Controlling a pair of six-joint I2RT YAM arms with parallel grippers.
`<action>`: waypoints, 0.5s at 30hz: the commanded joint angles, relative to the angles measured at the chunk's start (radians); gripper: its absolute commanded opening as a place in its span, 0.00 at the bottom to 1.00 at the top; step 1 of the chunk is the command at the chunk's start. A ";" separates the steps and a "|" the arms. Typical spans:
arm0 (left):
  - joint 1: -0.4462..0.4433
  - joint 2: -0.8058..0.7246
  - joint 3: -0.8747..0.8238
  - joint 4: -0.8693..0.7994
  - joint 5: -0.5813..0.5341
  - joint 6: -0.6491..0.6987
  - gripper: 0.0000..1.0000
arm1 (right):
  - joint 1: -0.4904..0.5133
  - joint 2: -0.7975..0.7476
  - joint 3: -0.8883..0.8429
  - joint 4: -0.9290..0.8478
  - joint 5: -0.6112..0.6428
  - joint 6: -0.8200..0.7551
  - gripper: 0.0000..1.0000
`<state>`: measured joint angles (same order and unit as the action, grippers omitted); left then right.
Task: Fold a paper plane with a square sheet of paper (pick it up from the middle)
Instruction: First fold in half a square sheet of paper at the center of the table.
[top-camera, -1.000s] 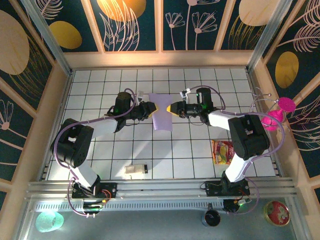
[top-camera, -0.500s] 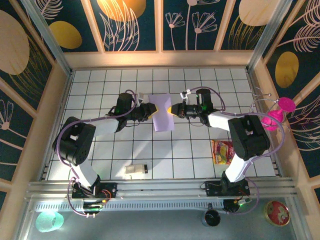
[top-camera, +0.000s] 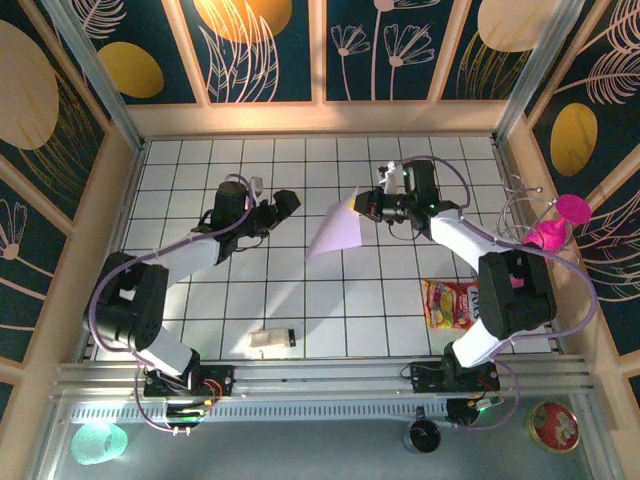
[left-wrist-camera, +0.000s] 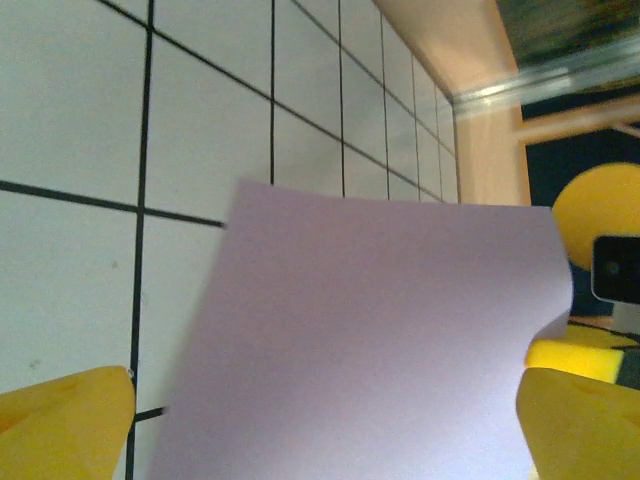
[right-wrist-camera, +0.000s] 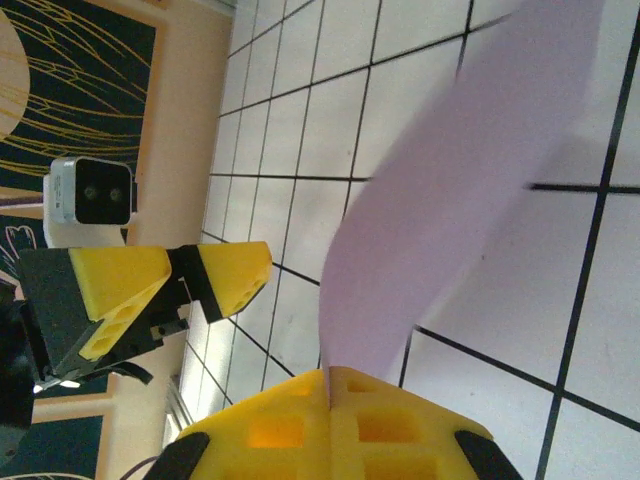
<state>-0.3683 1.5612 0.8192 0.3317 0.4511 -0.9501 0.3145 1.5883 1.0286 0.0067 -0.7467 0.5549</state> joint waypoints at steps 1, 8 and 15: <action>0.002 -0.070 -0.016 -0.073 -0.109 0.095 0.99 | 0.030 -0.031 0.071 -0.129 0.039 -0.038 0.00; 0.003 -0.138 -0.057 -0.085 -0.149 0.113 0.99 | 0.135 0.056 0.157 -0.072 0.045 0.039 0.00; 0.003 -0.114 -0.118 -0.022 -0.040 0.066 0.96 | 0.179 0.197 0.065 0.218 -0.020 0.185 0.00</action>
<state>-0.3683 1.4353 0.7223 0.2825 0.3511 -0.8707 0.4847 1.7382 1.1347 0.0792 -0.7341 0.6579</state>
